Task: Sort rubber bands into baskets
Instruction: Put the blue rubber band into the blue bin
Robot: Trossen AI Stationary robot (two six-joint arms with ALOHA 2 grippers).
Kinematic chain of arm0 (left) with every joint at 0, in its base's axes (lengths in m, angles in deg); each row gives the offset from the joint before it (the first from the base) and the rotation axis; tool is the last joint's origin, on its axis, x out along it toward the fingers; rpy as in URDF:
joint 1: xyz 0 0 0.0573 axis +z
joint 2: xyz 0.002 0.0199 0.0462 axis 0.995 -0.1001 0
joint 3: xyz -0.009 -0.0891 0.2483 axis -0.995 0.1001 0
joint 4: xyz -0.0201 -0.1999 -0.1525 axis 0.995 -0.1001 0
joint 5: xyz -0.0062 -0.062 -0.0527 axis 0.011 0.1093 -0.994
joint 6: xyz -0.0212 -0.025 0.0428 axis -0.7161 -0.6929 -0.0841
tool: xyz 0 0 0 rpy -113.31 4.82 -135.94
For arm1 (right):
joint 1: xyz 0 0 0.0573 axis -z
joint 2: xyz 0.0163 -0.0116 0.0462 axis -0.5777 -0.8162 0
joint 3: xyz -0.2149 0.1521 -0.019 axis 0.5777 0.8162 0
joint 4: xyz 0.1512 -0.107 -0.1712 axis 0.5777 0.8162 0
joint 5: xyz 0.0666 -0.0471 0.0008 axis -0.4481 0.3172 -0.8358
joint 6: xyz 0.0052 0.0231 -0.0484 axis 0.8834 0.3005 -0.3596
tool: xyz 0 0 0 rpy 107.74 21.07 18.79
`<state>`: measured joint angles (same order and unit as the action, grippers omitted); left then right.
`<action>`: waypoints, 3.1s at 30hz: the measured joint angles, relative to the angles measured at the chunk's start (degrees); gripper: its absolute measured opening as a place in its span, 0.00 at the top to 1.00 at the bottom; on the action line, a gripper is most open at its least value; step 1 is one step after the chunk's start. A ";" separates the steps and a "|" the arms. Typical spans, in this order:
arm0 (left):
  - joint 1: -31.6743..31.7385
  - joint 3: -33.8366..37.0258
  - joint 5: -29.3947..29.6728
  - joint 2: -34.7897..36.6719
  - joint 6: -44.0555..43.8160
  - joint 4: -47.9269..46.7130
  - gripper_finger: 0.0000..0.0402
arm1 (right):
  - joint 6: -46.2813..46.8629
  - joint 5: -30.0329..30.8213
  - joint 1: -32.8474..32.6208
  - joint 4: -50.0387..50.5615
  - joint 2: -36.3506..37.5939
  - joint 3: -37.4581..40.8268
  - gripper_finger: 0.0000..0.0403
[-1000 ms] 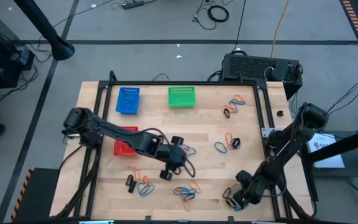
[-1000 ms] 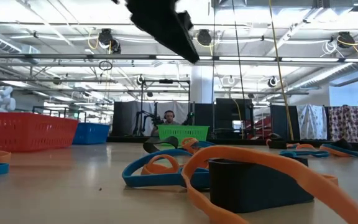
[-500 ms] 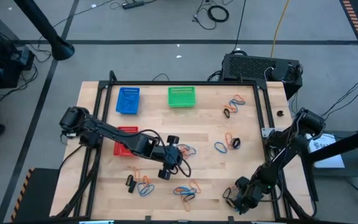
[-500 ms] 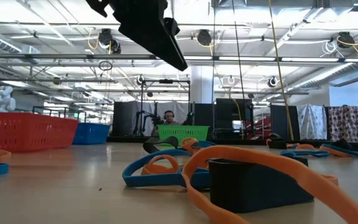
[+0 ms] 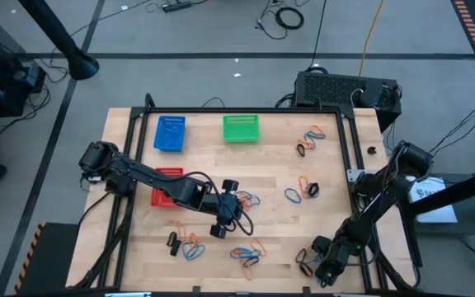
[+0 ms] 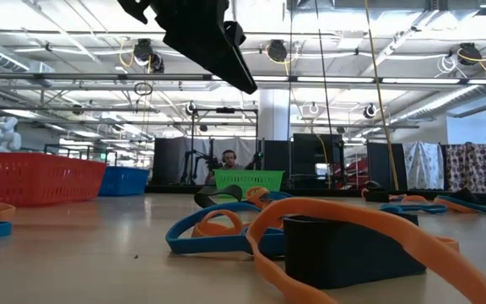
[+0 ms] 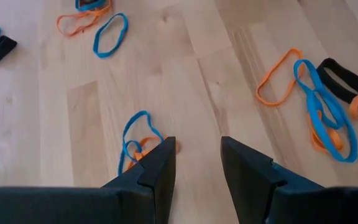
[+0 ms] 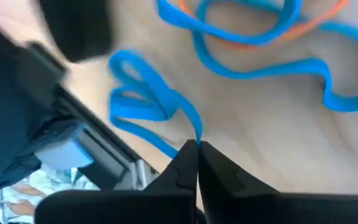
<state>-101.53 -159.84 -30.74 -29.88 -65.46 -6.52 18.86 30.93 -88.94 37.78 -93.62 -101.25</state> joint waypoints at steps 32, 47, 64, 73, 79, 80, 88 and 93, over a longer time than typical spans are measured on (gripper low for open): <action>0.00 16.60 -14.25 -15.04 -13.93 76.61 0.66 | -27.85 56.09 0.04 1.87 12.32 -0.02 1.00; 0.00 -0.97 -4.48 -28.26 -17.45 64.69 0.66 | -32.99 69.74 0.07 -0.26 12.24 -0.02 1.00; 0.46 -3.23 -2.80 -28.28 -11.99 62.29 0.66 | -33.55 70.34 0.04 -0.80 9.86 -0.02 1.00; 0.70 -3.23 -3.26 -28.26 -13.71 64.45 0.66 | -33.53 70.80 0.33 -1.11 9.81 -0.02 1.00; 1.46 -3.23 -4.31 -28.24 -13.93 65.39 0.66 | -33.86 70.82 1.21 -1.11 9.81 -0.02 1.00; 1.65 -3.23 -4.56 -28.24 -13.99 65.32 0.66 | -34.04 70.80 1.39 -1.13 9.81 -0.02 1.00; 2.36 -3.23 -4.74 -28.24 -14.03 65.30 0.66 | -37.91 70.82 2.86 -4.06 9.81 -0.02 1.00; 2.36 -3.23 -5.72 -28.24 -14.05 65.27 0.66 | -38.34 70.82 3.72 -4.10 9.81 -0.02 1.00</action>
<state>-99.17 -163.07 -36.47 -58.12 -79.51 58.75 -19.48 101.75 -85.22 33.68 -83.81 -101.27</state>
